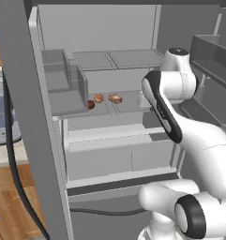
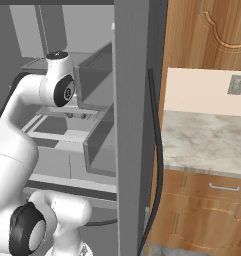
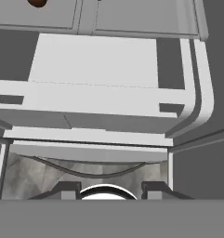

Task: Pick the peach and apple from the fridge and place them on the plate next to the blender to make a fruit smoothie.

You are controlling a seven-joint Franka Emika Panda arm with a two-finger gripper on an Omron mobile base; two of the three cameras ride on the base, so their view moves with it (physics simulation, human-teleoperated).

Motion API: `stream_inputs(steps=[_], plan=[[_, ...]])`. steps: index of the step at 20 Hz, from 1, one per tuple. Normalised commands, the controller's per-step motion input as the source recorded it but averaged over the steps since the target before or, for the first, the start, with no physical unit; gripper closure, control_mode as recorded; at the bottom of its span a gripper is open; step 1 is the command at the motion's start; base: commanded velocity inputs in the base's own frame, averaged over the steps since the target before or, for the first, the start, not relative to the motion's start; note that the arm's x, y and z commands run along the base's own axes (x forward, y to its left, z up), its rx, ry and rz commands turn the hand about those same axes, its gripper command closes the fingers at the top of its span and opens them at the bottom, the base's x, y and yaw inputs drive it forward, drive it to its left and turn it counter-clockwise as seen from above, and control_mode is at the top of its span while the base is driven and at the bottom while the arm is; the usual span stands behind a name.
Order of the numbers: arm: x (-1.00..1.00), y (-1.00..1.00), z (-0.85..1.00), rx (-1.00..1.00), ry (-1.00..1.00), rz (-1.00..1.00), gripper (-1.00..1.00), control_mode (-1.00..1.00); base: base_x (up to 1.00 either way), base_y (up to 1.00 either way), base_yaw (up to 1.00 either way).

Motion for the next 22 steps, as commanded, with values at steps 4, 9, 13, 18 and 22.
stream_inputs(steps=[4,9,13,18,22], plan=[[-0.01,0.27,-0.01,0.0,0.0,0.0,-1.0,-1.0,0.0,0.0,0.0],[0.0,0.58,-0.25,0.0,-0.05,0.0,-1.0,-1.0,0.0,0.0,0.0],[-0.01,0.59,-0.34,0.05,-0.21,0.0,-1.0,-1.0,0.0,0.0,0.0],[0.0,0.62,-0.28,0.11,-0.27,0.0,-1.0,-1.0,0.0,0.0,0.0],[0.17,0.53,-0.13,0.23,-0.21,0.0,-1.0,-1.0,0.0,0.0,0.0]])
